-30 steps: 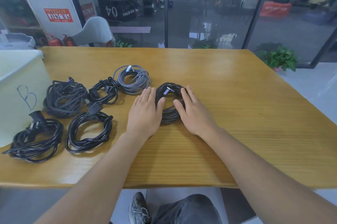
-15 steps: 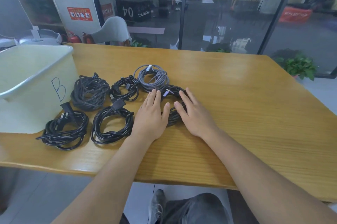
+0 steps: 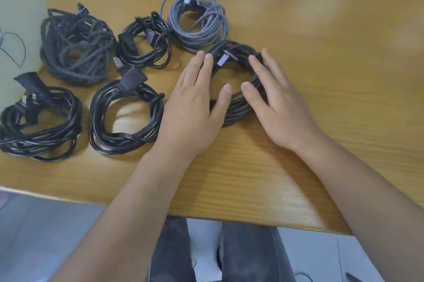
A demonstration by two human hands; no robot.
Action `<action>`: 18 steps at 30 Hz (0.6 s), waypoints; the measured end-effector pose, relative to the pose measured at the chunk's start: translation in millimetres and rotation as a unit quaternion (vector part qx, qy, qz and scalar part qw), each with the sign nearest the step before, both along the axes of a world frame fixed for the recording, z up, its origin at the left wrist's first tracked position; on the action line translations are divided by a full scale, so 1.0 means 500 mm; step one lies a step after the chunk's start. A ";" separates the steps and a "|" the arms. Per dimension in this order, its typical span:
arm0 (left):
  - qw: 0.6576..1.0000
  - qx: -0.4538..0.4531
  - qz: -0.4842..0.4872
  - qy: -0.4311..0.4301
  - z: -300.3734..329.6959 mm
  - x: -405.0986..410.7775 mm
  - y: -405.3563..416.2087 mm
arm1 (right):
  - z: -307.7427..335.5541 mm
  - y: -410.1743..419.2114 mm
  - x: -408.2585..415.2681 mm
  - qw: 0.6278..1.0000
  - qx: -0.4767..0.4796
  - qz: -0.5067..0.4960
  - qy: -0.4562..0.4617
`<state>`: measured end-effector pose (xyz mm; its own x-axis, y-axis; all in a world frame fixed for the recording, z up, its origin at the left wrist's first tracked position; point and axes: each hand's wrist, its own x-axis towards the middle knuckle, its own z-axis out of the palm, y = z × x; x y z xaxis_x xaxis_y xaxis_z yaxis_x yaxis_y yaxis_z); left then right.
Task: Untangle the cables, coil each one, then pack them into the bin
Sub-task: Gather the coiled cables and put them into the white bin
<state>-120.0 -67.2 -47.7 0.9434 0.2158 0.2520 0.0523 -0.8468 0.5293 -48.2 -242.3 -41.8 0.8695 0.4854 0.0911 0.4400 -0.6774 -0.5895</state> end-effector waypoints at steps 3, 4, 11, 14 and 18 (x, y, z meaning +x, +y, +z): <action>1.000 0.006 0.005 0.016 0.014 -0.003 -0.006 | 0.007 0.000 -0.005 1.000 -0.002 -0.003 -0.015; 1.000 0.002 0.005 0.029 0.022 -0.003 -0.010 | 0.010 0.000 -0.007 1.000 -0.004 -0.004 -0.015; 0.991 -0.042 0.018 0.123 0.168 -0.033 -0.003 | 0.163 0.008 -0.001 0.985 -0.135 0.023 0.108; 0.988 -0.064 0.050 0.133 0.268 -0.061 0.005 | 0.272 0.027 0.001 0.981 -0.136 0.057 0.129; 0.981 -0.088 0.127 0.118 0.369 -0.095 0.026 | 0.379 0.080 0.004 0.972 -0.147 0.138 0.122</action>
<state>-167.6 -54.4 136.7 0.8816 0.4710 -0.0295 0.3880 -0.6878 0.6134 -46.2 -202.2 147.5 0.6807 0.6773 -0.2791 0.5006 -0.7083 -0.4977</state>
